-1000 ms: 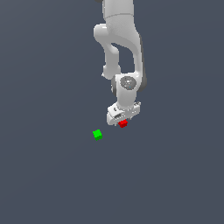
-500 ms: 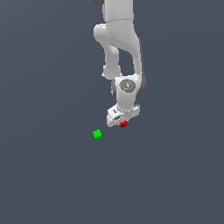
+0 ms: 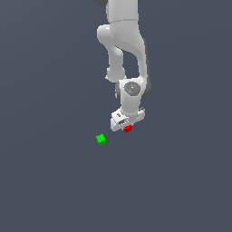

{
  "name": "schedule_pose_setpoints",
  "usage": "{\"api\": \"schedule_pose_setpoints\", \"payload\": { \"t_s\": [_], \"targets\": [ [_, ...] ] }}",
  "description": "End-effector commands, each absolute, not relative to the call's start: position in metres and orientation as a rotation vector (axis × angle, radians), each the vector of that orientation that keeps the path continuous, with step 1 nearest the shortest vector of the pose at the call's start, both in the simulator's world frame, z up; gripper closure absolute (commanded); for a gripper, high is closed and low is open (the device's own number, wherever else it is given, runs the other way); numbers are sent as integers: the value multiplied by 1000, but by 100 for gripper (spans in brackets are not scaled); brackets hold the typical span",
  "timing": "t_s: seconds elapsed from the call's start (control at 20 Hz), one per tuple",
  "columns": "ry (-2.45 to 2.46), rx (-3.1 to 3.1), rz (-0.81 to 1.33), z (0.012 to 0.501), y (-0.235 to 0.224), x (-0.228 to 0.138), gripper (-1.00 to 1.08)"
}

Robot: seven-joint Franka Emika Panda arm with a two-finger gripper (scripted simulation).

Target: Stack the red cube on top of the green cube.

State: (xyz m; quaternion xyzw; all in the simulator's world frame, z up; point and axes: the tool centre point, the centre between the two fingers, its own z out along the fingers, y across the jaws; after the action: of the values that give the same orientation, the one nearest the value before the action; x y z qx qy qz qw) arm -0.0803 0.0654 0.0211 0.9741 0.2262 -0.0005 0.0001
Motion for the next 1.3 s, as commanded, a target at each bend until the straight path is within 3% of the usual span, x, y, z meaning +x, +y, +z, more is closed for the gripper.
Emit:
{"api": "schedule_pose_setpoints", "payload": {
  "t_s": [0.0,0.8,1.25],
  "targets": [
    [710,3060,0,25,65,-80,108],
    [712,3060,0,108,66,-81,108],
    [712,3060,0,120,66,-80,108]
  ]
}}
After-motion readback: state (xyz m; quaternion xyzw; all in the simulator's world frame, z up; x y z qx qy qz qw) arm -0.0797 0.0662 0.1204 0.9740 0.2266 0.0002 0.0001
